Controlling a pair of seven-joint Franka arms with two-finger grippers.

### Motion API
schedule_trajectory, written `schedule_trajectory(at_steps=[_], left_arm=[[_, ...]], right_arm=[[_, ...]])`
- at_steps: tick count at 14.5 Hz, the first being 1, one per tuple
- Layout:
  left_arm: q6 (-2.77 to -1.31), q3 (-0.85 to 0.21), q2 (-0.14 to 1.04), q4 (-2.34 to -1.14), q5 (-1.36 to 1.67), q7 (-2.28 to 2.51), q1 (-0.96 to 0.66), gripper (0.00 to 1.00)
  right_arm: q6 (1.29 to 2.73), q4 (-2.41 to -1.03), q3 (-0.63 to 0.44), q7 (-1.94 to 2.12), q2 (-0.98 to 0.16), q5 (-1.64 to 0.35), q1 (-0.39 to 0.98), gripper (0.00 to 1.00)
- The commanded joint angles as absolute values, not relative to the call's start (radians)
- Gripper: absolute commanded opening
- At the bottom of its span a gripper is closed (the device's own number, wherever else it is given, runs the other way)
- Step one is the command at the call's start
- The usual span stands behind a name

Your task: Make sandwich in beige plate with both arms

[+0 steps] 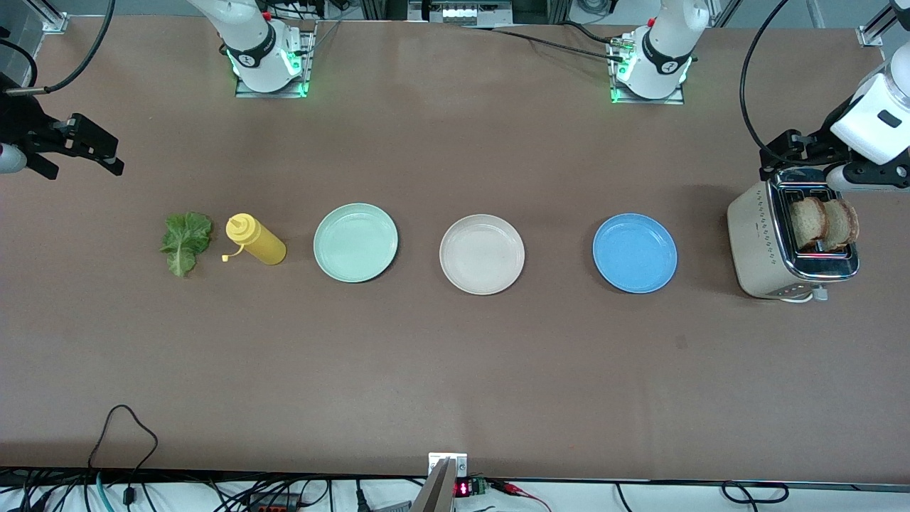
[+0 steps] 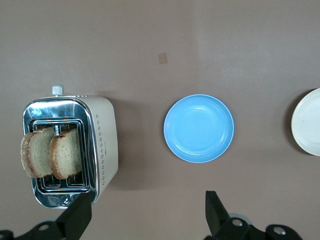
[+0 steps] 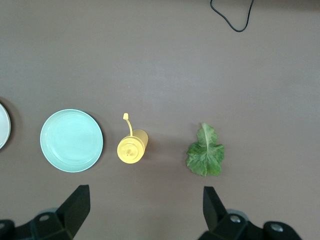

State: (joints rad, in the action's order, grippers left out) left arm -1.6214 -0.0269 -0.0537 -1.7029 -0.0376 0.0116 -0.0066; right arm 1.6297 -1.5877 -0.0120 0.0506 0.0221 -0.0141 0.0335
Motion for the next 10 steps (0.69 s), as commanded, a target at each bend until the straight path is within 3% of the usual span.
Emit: schedule_trajectory(at_steps=[1,10], left_arm=[[-1.594,-0.028,-0.038,-1.674,-0.023,-0.012,-0.002,1.0],[-1.455,-0.026,-0.012,-1.675,-0.023,0.002,0.011,1.0]], right_arm=[[1.64,-1.605,-0.011,0.064,0.037,-0.015,0.034,1.0],[1.624,-1.606,-0.009,0.061,0.044,-0.014,0.029,1.0]])
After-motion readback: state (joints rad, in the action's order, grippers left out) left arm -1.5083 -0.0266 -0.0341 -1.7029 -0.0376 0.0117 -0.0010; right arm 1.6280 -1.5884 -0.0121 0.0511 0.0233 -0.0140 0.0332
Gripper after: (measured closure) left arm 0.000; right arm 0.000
